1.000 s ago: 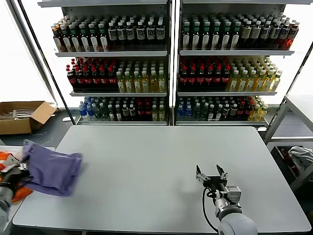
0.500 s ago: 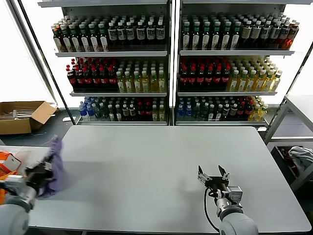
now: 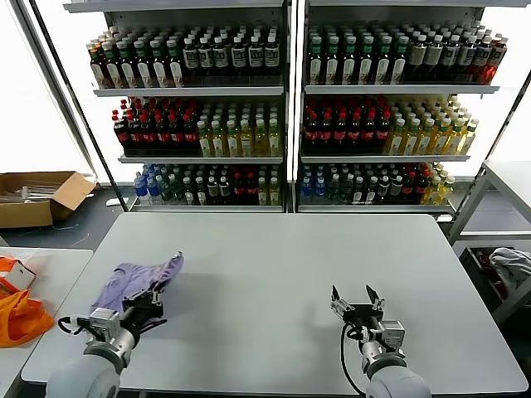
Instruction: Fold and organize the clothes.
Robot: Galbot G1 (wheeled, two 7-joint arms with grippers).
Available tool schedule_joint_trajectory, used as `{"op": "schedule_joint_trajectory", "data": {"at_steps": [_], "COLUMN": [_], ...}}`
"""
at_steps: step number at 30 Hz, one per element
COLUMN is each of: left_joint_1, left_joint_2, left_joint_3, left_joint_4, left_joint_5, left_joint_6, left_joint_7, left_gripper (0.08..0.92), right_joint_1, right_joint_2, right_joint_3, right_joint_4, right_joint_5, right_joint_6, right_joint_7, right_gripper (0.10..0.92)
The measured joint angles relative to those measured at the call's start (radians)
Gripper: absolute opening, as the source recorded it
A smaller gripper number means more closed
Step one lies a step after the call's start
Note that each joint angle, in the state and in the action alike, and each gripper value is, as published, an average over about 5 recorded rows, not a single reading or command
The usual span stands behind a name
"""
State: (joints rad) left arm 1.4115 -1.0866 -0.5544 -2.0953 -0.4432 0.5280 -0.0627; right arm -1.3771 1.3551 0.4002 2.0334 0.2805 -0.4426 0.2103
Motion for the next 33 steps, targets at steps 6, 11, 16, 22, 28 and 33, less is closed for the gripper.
{"op": "schedule_joint_trajectory", "data": {"at_steps": [6,11,16,22,28,33], "left_joint_1": [-0.008,-0.023,-0.027,-0.019,-0.007,-0.001], "left_joint_2": [-0.041,-0.088,-0.137,-0.174,-0.181,-0.190], "left_joint_3": [0.054,0.083,0.088,0.080,0.055,0.031], "left_joint_4": [-0.037,-0.061,-0.097,-0.145,-0.158,-0.154], "left_joint_5": [-0.037,-0.106,-0.192,-0.253,-0.247,-0.204], "left_joint_6": [-0.001,-0.028,-0.059,-0.073,-0.064,-0.047], "left_joint_7": [-0.020,-0.040,-0.068,-0.102,-0.142,-0.176], "left_gripper": [0.129,0.260,0.399,0.572,0.744,0.818], "right_joint_1": [0.011,0.028,0.056,0.107,0.171,0.254], "right_joint_2": [0.008,0.021,0.040,0.065,0.063,0.058], "right_joint_3": [-0.016,-0.031,-0.054,-0.091,-0.161,-0.243], "right_joint_4": [-0.015,-0.022,-0.023,-0.027,-0.024,-0.041], "right_joint_5": [-0.012,-0.001,0.079,0.253,0.434,0.599], "right_joint_6": [-0.010,-0.022,-0.048,-0.085,-0.110,-0.122], "right_joint_7": [0.010,0.021,0.051,0.128,0.198,0.268], "right_gripper": [0.823,0.823,0.823,0.823,0.823,0.823]}}
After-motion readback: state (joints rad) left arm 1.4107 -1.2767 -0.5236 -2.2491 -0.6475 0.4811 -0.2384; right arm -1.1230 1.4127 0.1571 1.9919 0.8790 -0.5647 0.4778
